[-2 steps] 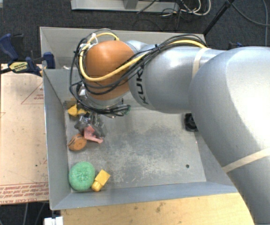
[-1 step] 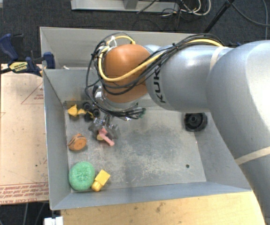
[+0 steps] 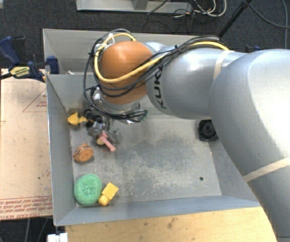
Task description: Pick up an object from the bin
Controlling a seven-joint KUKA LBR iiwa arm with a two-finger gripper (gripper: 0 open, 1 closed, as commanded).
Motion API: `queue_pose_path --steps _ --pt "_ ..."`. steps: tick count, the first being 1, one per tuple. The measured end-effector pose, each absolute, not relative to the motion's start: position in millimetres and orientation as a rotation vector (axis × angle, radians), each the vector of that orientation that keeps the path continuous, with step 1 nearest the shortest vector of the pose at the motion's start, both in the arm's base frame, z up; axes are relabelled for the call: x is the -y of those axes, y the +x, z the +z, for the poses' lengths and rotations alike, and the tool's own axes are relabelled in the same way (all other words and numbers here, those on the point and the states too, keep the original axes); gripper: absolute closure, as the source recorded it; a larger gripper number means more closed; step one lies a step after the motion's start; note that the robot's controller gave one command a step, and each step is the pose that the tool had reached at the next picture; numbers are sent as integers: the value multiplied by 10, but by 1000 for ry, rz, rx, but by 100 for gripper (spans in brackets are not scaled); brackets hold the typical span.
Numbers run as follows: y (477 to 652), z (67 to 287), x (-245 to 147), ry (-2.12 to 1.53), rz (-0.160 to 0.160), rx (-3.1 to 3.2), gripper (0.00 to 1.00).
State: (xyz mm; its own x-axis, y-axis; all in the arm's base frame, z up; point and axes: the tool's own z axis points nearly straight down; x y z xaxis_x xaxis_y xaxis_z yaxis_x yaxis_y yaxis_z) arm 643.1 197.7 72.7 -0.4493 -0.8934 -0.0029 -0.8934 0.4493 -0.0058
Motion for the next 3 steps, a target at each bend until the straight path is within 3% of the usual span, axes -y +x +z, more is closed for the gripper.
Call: queue_pose_path --steps 1,2,3 --pt "6208 1212 -1952 -1669 10 -2669 100" --pt "6300 1755 -1804 -1697 1 -2638 100" --pt "6225 2315 -1825 -1700 2 -2640 100"
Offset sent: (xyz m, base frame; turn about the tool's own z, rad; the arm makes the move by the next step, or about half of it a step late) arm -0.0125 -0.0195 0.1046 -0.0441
